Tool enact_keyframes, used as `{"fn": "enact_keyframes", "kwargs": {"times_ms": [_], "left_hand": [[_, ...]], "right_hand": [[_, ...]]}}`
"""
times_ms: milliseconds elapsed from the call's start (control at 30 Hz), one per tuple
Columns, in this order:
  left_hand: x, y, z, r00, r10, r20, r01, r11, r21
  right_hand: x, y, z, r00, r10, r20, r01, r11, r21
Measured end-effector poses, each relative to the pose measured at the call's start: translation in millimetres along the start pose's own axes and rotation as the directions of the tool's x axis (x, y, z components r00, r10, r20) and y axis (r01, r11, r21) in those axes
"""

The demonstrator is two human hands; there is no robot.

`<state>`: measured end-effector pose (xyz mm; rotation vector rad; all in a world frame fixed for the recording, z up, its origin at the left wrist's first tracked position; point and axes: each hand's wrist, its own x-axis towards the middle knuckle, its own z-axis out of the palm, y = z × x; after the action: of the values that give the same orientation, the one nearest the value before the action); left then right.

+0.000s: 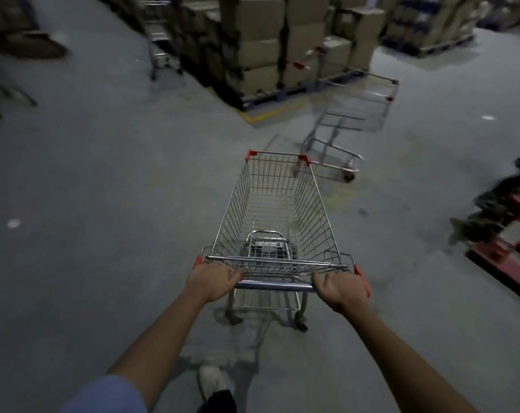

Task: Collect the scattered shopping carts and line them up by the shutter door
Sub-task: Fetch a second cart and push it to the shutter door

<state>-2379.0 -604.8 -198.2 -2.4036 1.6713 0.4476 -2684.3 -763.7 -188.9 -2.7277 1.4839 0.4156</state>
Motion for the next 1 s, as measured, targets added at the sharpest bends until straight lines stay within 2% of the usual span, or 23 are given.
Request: {"fn": "enact_keyframes", "kwargs": {"times_ms": [167, 300, 533, 733, 1000], "left_hand": [[0.6, -113.4, 2.5, 0.975, -0.221, -0.01, 0.219, 0.972, -0.088], [3.3, -211.0, -4.9, 0.936, -0.352, -0.004, 0.348, 0.927, -0.14], [18.3, -385.6, -23.4, 0.87, -0.493, -0.001, 0.486, 0.859, -0.161], [48.2, -516.5, -25.8, 0.775, -0.632, -0.012, 0.614, 0.757, -0.222], [129.4, -711.0, -42.7, 0.629, -0.777, -0.009, 0.733, 0.598, -0.324]], "right_hand": [[97.6, -108.4, -43.1, 0.95, -0.31, 0.043, 0.312, 0.95, -0.032], [172.8, -209.6, -69.7, 0.894, -0.441, 0.079, 0.447, 0.891, -0.08], [278.1, -401.8, -120.6, 0.866, -0.499, 0.037, 0.499, 0.853, -0.153], [377.4, -545.6, -155.7, 0.795, -0.607, 0.022, 0.597, 0.774, -0.21], [551.5, -760.5, -215.9, 0.64, -0.768, -0.017, 0.733, 0.618, -0.285]]}}
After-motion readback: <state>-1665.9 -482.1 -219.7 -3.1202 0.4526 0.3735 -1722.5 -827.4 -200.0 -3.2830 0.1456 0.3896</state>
